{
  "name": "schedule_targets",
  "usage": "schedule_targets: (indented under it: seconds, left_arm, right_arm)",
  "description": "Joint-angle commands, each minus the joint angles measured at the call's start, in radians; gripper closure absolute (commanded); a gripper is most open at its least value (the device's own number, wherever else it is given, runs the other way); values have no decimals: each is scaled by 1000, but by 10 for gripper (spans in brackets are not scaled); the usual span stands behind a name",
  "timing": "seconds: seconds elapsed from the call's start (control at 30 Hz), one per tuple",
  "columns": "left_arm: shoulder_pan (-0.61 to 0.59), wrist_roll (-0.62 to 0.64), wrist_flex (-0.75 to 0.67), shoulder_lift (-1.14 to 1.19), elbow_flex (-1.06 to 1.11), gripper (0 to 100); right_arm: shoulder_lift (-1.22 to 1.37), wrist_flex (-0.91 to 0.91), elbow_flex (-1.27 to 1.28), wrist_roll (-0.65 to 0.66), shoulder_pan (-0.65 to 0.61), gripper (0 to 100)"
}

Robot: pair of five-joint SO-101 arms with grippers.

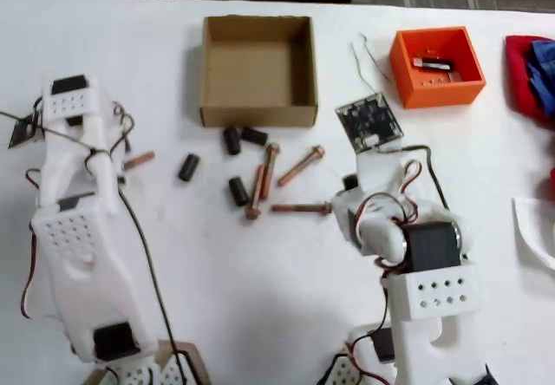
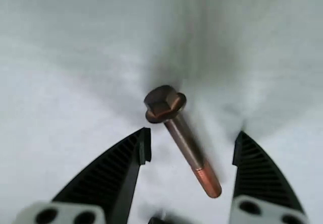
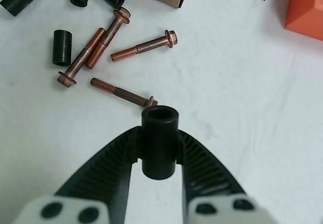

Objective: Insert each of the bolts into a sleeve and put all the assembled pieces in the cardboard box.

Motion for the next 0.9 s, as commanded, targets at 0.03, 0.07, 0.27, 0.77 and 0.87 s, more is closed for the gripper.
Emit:
schedule_targets:
  seconds: [0.03,0.07,0.27,0.77,0.87]
  left_arm:
    - [-8,8,-35,66,-47,708]
    - [-8,6,-35,72,-47,727]
    - [-11,-66,44,57,-48,867]
    - [-49,-334,83,64,-73,791]
    - [-40,-354,75,61,-81,878]
  right_arm:
    - [-25,-15,-6,5,-4,975]
    - [-25,-15,-8,5,-4,975]
    - [-25,-15,-8,6,-4,975]
    - [-25,-15,-12,6,-8,975]
    - [-25,-15,-12,6,-8,975]
